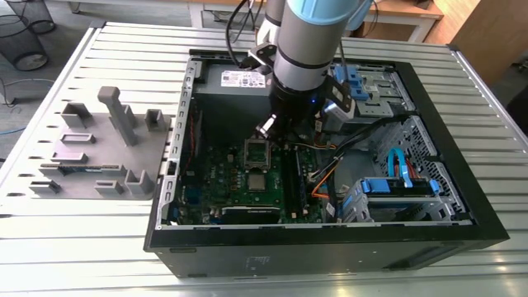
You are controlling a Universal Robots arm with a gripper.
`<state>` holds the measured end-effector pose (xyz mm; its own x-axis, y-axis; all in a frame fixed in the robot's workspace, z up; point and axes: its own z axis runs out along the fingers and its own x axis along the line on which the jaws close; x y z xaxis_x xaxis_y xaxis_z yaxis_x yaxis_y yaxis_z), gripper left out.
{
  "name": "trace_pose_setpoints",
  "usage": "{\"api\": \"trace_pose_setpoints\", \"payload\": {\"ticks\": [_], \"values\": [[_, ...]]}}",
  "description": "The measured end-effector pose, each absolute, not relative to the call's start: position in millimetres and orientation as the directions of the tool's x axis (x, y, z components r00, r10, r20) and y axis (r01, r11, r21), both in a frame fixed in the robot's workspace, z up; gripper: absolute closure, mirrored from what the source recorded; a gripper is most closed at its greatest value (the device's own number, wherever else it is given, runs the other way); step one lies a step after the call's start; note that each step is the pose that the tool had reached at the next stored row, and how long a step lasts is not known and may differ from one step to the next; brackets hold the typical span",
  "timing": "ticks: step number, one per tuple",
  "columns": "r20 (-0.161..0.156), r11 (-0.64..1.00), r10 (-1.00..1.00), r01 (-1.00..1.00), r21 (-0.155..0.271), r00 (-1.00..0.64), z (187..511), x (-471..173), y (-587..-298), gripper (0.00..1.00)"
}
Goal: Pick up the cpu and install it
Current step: 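Close the cpu cover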
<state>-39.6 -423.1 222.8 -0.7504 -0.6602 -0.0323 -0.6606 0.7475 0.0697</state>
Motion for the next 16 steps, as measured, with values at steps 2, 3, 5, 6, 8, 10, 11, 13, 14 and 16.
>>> {"api": "trace_pose_setpoints", "payload": {"ticks": [2,3,5,6,8,10,11,13,14,16], "values": [[-0.029,0.748,-0.660,-0.661,0.066,-0.750,223.1,-39.6,-423.1,0.89],[-0.028,0.748,-0.660,-0.661,0.065,-0.750,223.1,-39.6,-423.2,0.89],[-0.028,0.748,-0.660,-0.661,0.065,-0.750,223.1,-39.7,-423.2,0.89],[-0.028,0.748,-0.660,-0.661,0.065,-0.750,223.1,-39.6,-423.2,0.89],[-0.028,0.748,-0.660,-0.661,0.065,-0.750,222.7,-39.3,-423.1,0.89],[-0.029,0.748,-0.660,-0.661,0.066,-0.750,222.1,-37.4,-423.1,0.89],[-0.030,0.748,-0.660,-0.661,0.067,-0.750,221.6,-37.1,-423.1,0.89],[-0.032,0.748,-0.660,-0.660,0.069,-0.751,220.0,-37.1,-422.9,0.89],[-0.033,0.748,-0.660,-0.660,0.070,-0.751,218.8,-37.1,-422.8,0.89],[-0.037,0.747,-0.660,-0.661,0.076,-0.750,216.8,-37.1,-422.5,0.89]]}}
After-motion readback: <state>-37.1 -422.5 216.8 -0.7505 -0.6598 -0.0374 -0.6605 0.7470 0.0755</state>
